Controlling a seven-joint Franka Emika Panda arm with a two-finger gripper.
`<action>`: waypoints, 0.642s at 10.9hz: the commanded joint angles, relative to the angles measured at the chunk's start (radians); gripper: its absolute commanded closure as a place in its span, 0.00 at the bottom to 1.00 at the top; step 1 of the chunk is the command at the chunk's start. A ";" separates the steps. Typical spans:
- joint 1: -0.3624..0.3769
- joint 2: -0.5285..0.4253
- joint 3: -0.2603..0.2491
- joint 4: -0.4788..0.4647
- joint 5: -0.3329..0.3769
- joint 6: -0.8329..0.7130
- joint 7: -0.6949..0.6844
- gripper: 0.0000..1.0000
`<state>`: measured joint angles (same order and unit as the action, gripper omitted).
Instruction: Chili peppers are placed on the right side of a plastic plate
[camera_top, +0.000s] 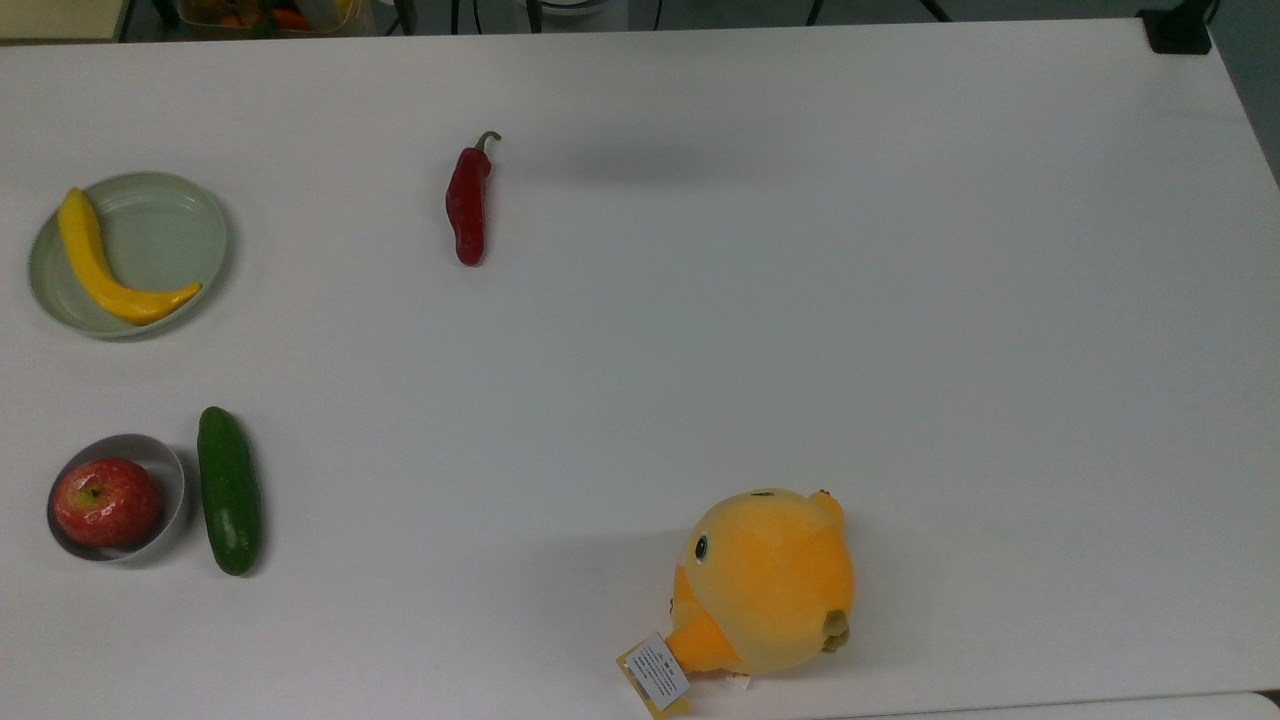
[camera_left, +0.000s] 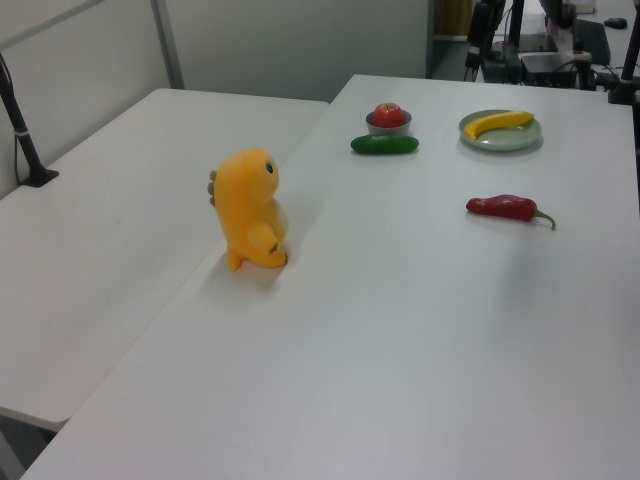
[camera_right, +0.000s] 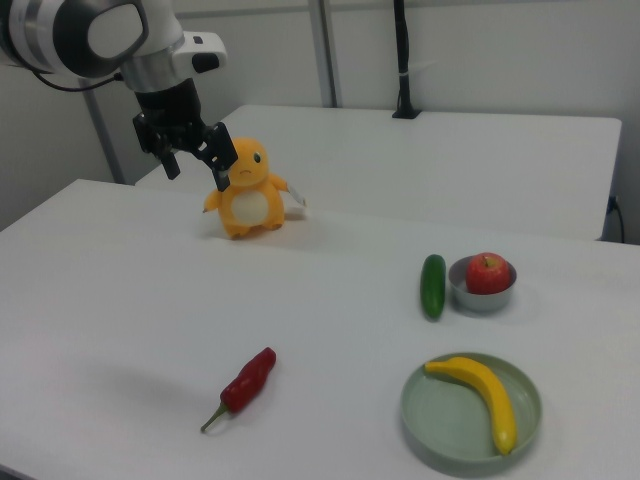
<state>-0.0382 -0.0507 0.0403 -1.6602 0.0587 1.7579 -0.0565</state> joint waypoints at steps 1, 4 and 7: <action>0.006 -0.015 -0.011 -0.016 0.024 0.018 -0.026 0.00; 0.006 -0.015 -0.011 -0.018 0.024 0.020 -0.026 0.00; 0.009 -0.017 -0.011 -0.018 0.016 0.012 -0.058 0.00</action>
<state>-0.0378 -0.0507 0.0403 -1.6603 0.0588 1.7579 -0.0646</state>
